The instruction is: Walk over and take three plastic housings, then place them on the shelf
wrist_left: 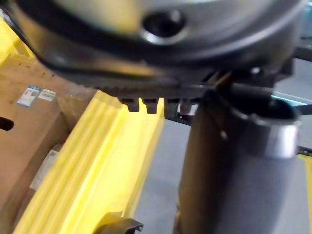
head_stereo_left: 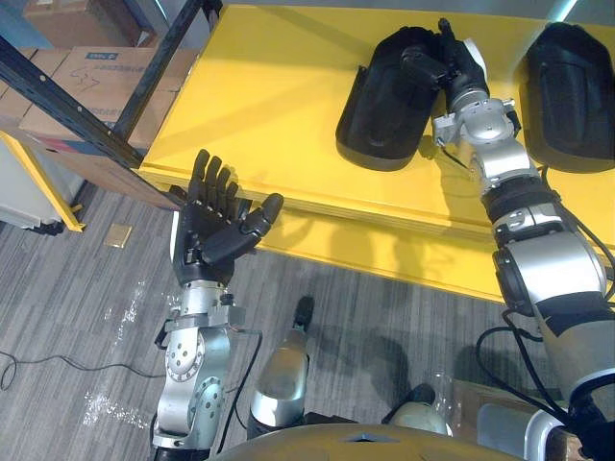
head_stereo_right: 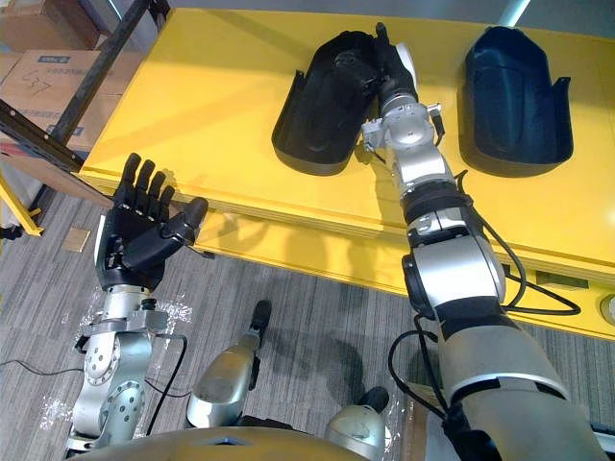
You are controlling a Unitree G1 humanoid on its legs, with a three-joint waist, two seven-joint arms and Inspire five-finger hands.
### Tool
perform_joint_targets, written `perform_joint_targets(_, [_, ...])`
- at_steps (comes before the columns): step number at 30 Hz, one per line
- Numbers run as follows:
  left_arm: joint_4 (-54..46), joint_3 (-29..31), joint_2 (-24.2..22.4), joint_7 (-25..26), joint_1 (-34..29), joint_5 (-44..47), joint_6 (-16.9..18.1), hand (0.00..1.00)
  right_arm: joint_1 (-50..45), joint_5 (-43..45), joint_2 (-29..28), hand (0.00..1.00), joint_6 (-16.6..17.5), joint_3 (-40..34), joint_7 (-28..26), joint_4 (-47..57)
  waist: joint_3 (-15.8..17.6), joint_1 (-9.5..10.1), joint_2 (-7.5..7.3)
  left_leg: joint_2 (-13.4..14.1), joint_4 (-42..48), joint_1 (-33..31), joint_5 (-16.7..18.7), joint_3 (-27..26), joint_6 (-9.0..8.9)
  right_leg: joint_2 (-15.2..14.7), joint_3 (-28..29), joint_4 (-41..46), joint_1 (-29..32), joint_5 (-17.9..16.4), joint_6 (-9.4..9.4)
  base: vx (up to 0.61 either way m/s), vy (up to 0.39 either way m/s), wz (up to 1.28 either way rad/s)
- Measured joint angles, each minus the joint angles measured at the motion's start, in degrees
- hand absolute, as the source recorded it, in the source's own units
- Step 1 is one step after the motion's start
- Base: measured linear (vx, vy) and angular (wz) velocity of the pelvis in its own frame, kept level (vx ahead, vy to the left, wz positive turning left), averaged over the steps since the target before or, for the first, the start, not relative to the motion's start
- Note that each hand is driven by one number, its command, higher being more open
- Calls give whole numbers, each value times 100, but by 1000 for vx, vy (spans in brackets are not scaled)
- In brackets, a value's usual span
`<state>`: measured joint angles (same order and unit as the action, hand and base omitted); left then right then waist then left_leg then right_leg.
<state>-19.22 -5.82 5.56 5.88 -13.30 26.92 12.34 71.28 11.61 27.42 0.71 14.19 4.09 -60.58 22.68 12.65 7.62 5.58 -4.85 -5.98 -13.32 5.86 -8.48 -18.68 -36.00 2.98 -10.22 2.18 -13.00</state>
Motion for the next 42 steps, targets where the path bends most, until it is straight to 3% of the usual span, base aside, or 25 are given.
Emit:
perform_joint_targets(11, [167, -150, 138, -2, 8, 2, 13, 100, 206, -78, 2, 100, 107, 4, 28, -116, 0, 151, 0, 2, 4, -25, -1, 5, 4, 5, -17, -6, 11, -32, -24, -46, -18, 1])
perform_joint_targets(13, [167, -158, 160, -1, 4, 2, 24, 100, 283, -327, -1, 100, 151, 44, 175, -220, 0, 149, 0, 5, 3, -26, 7, 4, 0, 8, -14, -6, 13, -32, -24, -27, -3, 0])
perform_joint_targets(17, [184, -259, 214, 4, -37, 1, 140, 100, 316, -1273, 11, 100, 712, 110, 1074, -179, 0, 122, 1, 9, 5, -23, 15, -38, 4, 8, 11, -10, 33, -30, -26, 0, 0, -3])
perform_joint_targets(19, [182, -276, 192, 10, -76, 1, 154, 100, 316, -1605, 25, 100, 833, 105, 1587, 172, 0, 102, 1, 5, 6, -21, 15, -88, 5, -10, 59, -10, 75, -25, -32, 0, 0, -12])
perform_joint_targets(21, [174, -274, 176, 47, -116, 1, 171, 100, 274, -1635, 97, 100, 912, 64, 2030, 1214, 0, 47, 1, 4, 7, -21, 17, -145, 5, -25, 140, -25, 127, -10, -49, -21, -9, -15])
perform_joint_targets(24, [162, -270, 142, 103, -182, -2, 177, 100, -113, -1616, 208, 100, 987, -88, 2144, 3056, 0, -47, 0, 7, 7, 40, 31, -218, -2, -24, 169, -56, 128, -10, -49, -46, -22, -10])
perform_joint_targets(26, [122, -212, 136, 152, -357, 0, 182, 100, -776, -1377, 202, 100, 1015, -171, 1883, 4869, -11, -140, -7, 32, 7, 162, 70, -341, -14, -20, 268, -86, 93, -10, -48, -30, -28, -26])
perform_joint_targets(30, [80, 19, 118, 230, -627, 1, 168, 100, -2646, -591, 27, 100, 894, -223, 866, 6896, -131, -354, -133, 107, 3, 266, 144, -528, -21, 14, 458, -88, 135, -30, -16, -51, -21, -25])
perform_joint_targets(32, [27, 172, 118, 250, -764, -3, 124, 100, -3759, 6, -177, 100, 612, -181, 141, 7282, -238, -417, -272, 142, 0, 300, 177, -626, -25, 27, 557, -102, 179, -42, 10, -51, -23, -23])
perform_joint_targets(36, [-258, 242, 132, 331, -931, -30, -11, 100, -4973, 277, -497, 100, 108, 103, -739, 7281, -359, -439, -516, 229, 0, 301, 252, -734, -89, 97, 694, -115, 271, -17, 45, -60, -26, -18])
perform_joint_targets(42, [-500, 255, 134, 501, -1014, -64, -133, 100, -5749, 284, -789, 100, 128, 256, -1227, 7770, -501, -364, -768, 303, 2, 243, 259, -852, -94, 151, 837, -117, 425, 14, 79, -36, -19, -10])
